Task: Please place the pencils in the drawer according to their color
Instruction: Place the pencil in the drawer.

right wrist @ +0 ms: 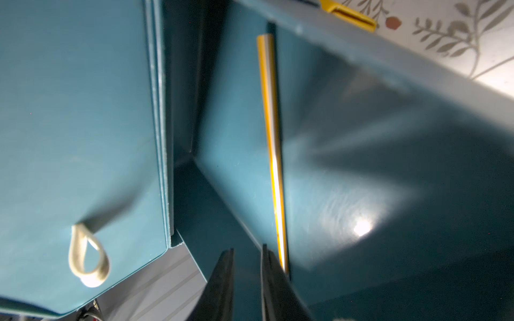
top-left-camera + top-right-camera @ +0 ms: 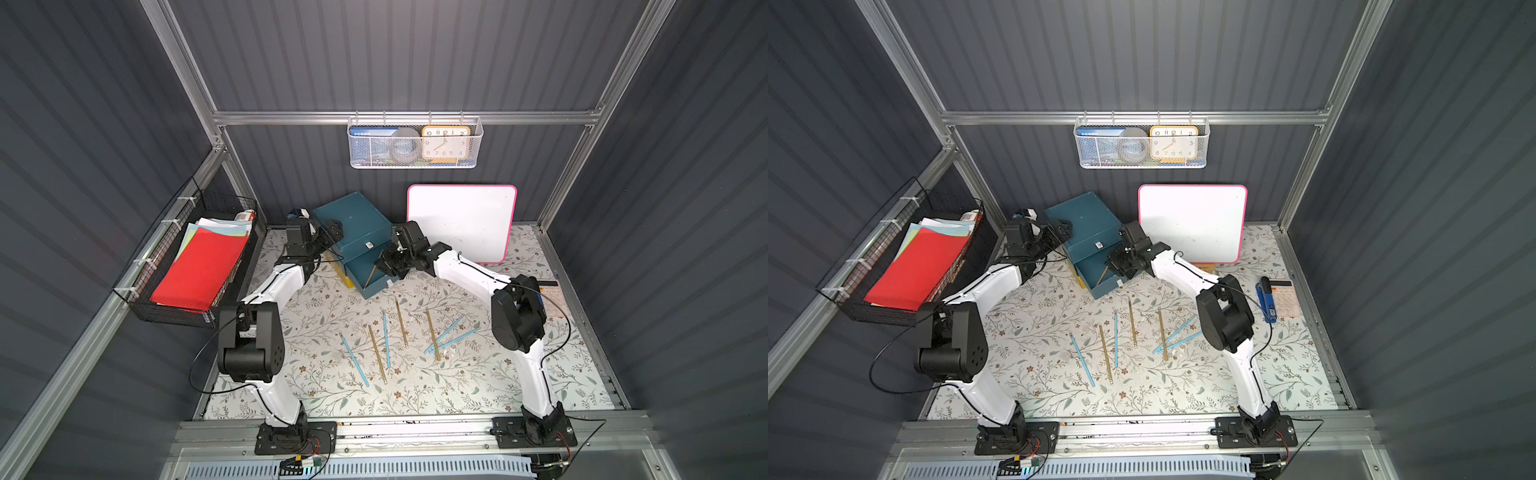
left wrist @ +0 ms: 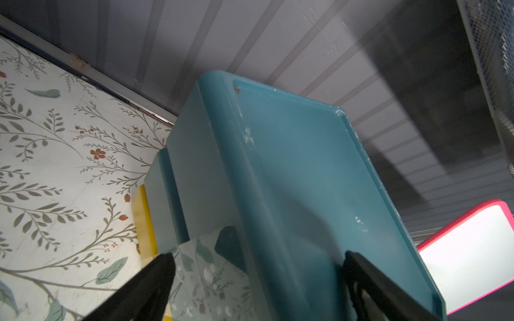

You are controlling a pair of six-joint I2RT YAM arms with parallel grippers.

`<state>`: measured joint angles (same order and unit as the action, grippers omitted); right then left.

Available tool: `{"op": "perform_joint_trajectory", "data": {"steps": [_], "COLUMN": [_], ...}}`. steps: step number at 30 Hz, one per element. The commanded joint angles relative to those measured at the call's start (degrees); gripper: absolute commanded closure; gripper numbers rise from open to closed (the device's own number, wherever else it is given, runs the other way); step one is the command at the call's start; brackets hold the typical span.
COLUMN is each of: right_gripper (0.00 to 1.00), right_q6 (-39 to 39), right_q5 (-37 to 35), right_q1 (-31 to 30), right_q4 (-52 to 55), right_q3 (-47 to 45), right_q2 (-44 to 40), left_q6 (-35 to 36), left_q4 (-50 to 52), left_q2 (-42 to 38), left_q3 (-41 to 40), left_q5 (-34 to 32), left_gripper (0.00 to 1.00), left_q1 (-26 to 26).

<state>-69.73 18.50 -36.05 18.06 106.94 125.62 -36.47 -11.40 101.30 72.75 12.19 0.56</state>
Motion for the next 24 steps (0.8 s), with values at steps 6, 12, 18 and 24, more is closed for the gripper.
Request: {"op": "perform_joint_trajectory", "data": {"steps": [6,12,18,24], "right_gripper": [0.77,0.77,0.76,0.76], "right_q6": [3.3,7.9,14.1,23.8], "right_q5": [0.1,1.3,-1.2,-8.9], "right_q1": [-0.3,-1.2,-1.9,-3.2], "right_q4": [1.4,3.2,5.5,12.9], "right_q3": [2.3,-0.2,-11.3,-22.1], "right_q2": [-1.5,-7.8,-19.0,-27.4], "left_q6": [0.5,0.8,0.9,1.0], "left_q4": [0.2,0.4,0.1,0.1], "left_q2": [-0.4,-0.6,-0.5,-0.5], "left_q3": [0.5,0.5,0.3,0.2], "left_q5": [0.5,0.3,0.3,0.3], "left_gripper": [0.0,0.0,0.0,0.0], "left_q1": [0.3,0.3,0.3,0.3]}}
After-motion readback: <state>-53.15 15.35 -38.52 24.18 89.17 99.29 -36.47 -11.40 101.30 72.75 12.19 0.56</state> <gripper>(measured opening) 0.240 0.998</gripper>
